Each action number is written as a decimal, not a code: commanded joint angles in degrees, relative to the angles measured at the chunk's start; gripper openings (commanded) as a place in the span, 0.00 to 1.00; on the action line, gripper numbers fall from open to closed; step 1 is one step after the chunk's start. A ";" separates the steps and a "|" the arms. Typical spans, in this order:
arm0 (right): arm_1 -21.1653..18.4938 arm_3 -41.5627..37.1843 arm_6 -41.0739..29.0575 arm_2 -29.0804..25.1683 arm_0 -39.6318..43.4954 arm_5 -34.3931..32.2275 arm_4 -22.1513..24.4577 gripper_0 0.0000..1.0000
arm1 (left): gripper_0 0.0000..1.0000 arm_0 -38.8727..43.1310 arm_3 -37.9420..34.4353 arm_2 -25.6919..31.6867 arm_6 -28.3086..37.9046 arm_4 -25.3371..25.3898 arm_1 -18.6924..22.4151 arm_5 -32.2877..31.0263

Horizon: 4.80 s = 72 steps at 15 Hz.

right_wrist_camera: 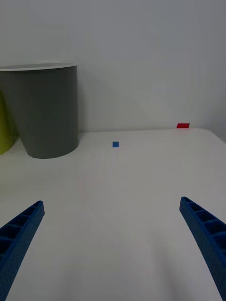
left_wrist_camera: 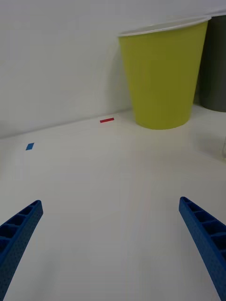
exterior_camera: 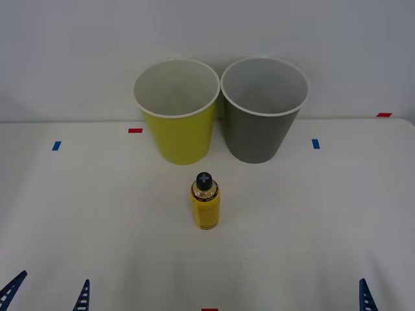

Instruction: Put cans in the gray bin and PET bottles in the light green bin.

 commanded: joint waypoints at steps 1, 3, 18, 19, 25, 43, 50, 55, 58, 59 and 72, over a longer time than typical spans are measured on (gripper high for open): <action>0.00 0.00 0.00 0.00 0.00 0.00 0.00 1.00 | 1.00 -7.93 3.40 -3.15 0.34 1.11 10.18 -1.22; 0.00 0.00 0.00 0.00 0.00 0.00 0.00 1.00 | 1.00 -13.11 4.98 -6.67 0.43 2.16 14.93 -1.22; 0.00 0.00 0.00 0.00 0.00 0.00 0.00 1.00 | 1.00 -52.13 18.60 -32.86 0.78 12.44 24.42 -1.04; 0.00 0.00 0.00 0.00 0.00 0.00 0.00 1.00 | 1.00 -54.16 19.22 -34.09 0.69 12.97 24.33 -0.95; 0.00 0.00 0.00 0.00 0.00 0.00 0.00 1.00 | 1.00 -66.11 25.55 -41.65 0.78 15.96 20.90 -0.95; 0.00 0.00 0.00 0.00 0.00 0.00 0.00 1.00 | 1.00 -77.54 26.95 -44.20 2.45 21.50 13.43 8.63; 0.00 0.00 0.00 0.00 0.00 0.00 0.00 1.00 | 1.00 -78.41 26.95 -44.20 2.45 21.76 13.17 9.59; 0.00 0.00 0.00 0.00 0.00 0.00 0.00 1.00 | 0.01 -78.41 26.95 -44.11 2.45 21.76 13.17 9.59; 0.00 0.00 0.00 0.00 0.00 0.00 0.00 1.00 | 0.01 -78.41 26.95 -44.11 2.45 21.32 13.17 9.86; 0.00 0.00 0.00 0.00 0.00 0.00 0.00 1.00 | 0.01 -78.41 26.87 -44.11 2.45 21.32 13.17 9.86; 0.00 0.00 0.00 0.00 0.00 0.00 0.00 1.00 | 0.00 -78.24 8.32 -36.55 3.68 23.25 20.02 29.81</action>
